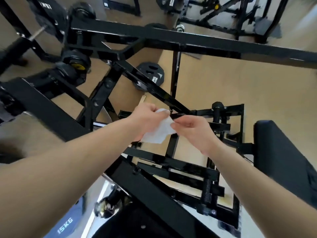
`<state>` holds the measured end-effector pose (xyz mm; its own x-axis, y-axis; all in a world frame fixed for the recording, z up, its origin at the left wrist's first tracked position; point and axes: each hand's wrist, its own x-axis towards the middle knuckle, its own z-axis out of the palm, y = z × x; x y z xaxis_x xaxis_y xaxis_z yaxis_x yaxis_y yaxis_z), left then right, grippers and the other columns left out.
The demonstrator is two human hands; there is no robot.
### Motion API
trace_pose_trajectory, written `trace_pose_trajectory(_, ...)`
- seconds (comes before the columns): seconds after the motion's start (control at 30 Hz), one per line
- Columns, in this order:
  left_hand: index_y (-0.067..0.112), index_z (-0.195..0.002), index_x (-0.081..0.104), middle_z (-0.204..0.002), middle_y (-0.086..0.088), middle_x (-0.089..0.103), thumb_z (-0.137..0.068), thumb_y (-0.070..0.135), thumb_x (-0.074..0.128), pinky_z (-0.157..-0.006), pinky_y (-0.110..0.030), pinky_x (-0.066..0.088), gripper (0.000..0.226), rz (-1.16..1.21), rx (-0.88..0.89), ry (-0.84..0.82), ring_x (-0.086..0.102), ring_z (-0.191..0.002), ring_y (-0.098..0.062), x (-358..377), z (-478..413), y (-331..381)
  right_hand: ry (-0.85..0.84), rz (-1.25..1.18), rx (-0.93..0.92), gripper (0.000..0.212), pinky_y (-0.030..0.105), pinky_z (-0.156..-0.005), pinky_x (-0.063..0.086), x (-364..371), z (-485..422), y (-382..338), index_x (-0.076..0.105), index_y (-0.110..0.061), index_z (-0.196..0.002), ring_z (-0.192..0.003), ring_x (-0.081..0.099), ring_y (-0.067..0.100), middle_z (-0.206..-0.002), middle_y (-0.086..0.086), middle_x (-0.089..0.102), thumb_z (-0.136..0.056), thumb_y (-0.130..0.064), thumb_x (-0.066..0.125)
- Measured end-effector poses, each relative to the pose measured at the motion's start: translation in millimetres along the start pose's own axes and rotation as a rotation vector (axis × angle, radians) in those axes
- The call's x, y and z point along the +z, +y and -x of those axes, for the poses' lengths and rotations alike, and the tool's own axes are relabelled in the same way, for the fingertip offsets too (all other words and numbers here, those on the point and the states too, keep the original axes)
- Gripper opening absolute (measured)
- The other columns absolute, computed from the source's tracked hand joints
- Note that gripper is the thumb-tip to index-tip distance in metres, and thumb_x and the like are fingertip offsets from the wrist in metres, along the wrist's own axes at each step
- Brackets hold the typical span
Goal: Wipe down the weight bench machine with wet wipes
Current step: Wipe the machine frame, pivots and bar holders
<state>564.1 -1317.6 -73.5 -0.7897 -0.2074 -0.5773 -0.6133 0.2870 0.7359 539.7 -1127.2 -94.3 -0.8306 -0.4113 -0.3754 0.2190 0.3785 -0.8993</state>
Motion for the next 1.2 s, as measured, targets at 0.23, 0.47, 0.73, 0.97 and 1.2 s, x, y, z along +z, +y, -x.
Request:
trace_pose_trajectory(0.23,0.009,-0.112,0.071,-0.108,-0.017,0.076,-0.079,0.043,0.087,-0.089,-0.060,0.059,0.050,0.214,0.065,-0.223,0.074,-0.100,-0.037,42,17,40,0.120,-0.114,0.029,0.012,0.046,-0.091,0.062,-56,20,19,0.077,-0.012,-0.105,-0.096,0.074,0.036,-0.097,0.012,0.078,-0.100,-0.019,0.068)
trace_pose_trajectory(0.47,0.017,-0.121,0.068,-0.107,-0.004,0.078,-0.069,0.041,0.095,-0.096,-0.047,0.059,0.064,0.126,-0.050,-0.377,0.074,-0.104,-0.026,56,-31,44,0.225,-0.239,0.099,0.008,0.048,-0.092,0.061,-77,-19,27,0.076,-0.012,-0.099,-0.101,0.074,0.031,-0.102,0.011,0.078,-0.094,-0.006,0.074)
trace_pose_trajectory(0.73,0.006,-0.122,0.065,-0.120,-0.015,0.074,-0.089,0.035,0.080,-0.102,-0.050,0.055,0.046,0.387,-0.229,-0.438,0.072,-0.110,-0.033,73,-110,40,0.424,-0.194,0.223,0.024,0.044,-0.085,0.064,-93,-80,69,0.071,-0.011,-0.089,-0.097,0.072,0.037,-0.098,0.017,0.072,-0.084,0.012,0.068)
trace_pose_trajectory(0.97,0.013,-0.105,0.067,-0.085,-0.006,0.065,-0.105,0.022,0.058,-0.056,-0.024,0.051,0.013,0.220,-0.137,-0.193,0.064,-0.061,-0.015,112,-189,25,0.390,0.540,0.191,0.038,0.036,-0.109,0.044,-140,-128,148,0.056,-0.019,-0.144,-0.129,0.054,0.017,-0.136,-0.002,0.061,-0.109,-0.024,0.042)
trace_pose_trajectory(1.2,0.008,-0.087,0.056,-0.082,-0.006,0.053,-0.092,0.001,0.043,-0.059,-0.030,0.030,0.016,-0.339,0.115,0.010,0.047,-0.072,-0.023,182,-285,-26,0.206,0.512,0.483,0.057,0.038,-0.127,0.013,-161,-156,228,0.028,-0.017,-0.161,-0.159,0.013,0.019,-0.170,-0.001,0.024,-0.112,-0.045,0.027)
